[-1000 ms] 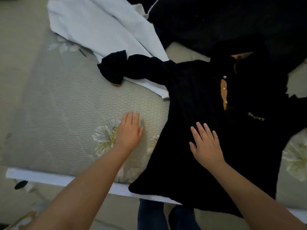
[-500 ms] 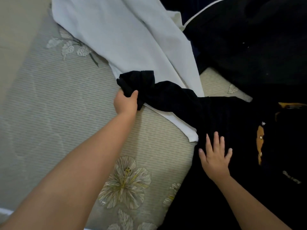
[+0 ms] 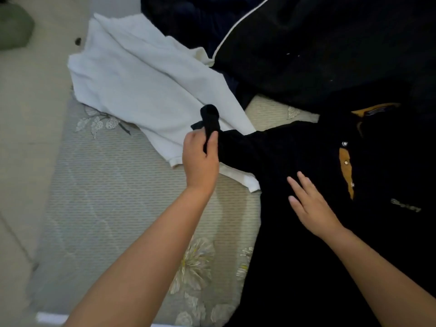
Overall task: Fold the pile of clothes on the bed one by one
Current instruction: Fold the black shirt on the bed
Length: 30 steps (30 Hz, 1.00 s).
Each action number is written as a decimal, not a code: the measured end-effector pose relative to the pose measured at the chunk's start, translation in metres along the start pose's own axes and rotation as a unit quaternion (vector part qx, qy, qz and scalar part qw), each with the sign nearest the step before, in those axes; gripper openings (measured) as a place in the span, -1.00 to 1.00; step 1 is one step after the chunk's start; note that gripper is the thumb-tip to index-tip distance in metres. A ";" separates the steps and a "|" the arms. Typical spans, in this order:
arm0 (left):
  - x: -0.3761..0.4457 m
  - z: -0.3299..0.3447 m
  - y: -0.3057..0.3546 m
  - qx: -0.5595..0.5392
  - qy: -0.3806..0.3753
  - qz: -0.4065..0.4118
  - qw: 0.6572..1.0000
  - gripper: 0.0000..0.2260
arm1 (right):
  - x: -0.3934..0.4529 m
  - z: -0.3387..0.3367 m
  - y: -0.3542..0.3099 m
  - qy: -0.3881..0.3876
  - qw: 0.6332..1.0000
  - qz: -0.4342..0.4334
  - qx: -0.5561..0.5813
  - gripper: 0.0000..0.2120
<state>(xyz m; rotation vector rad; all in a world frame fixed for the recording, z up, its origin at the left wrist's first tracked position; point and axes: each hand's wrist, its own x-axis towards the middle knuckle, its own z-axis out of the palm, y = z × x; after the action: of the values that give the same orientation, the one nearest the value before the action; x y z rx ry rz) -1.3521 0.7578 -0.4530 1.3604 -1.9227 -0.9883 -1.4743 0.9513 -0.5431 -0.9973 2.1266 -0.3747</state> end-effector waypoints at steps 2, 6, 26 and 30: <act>-0.016 0.030 0.042 -0.015 -0.030 0.051 0.998 -0.86 | -0.028 -0.033 0.024 0.044 0.996 0.015 0.070 -0.53; -0.061 0.103 0.123 -0.031 -0.141 0.156 0.977 -0.81 | -0.098 -0.088 0.097 0.093 0.984 0.085 0.125 -0.57; -0.118 0.149 0.006 0.470 -0.259 0.080 0.840 -0.52 | -0.059 -0.108 0.189 0.248 0.938 0.208 0.119 -0.56; -0.100 0.156 0.004 0.499 -0.256 0.101 0.822 -0.77 | -0.068 -0.136 0.197 0.319 0.938 0.124 0.054 -0.80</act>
<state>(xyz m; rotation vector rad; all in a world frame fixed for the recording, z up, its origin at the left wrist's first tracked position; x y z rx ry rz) -1.4474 0.8910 -0.5406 1.3931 -3.1731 -0.1637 -1.6506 1.1253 -0.5210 -0.5704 2.7338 -0.7593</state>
